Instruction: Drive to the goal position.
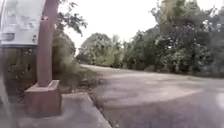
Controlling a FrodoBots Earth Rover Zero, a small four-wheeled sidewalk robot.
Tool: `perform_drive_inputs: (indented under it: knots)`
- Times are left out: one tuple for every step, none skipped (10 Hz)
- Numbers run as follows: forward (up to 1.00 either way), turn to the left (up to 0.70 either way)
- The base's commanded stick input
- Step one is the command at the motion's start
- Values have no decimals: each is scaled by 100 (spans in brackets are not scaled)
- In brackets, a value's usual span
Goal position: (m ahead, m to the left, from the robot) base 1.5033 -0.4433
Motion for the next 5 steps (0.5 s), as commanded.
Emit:
perform_drive_inputs:
  knots:
    - [70, -12]
    - [70, -6]
    - [70, 0]
    - [70, 0]
    - [70, 0]
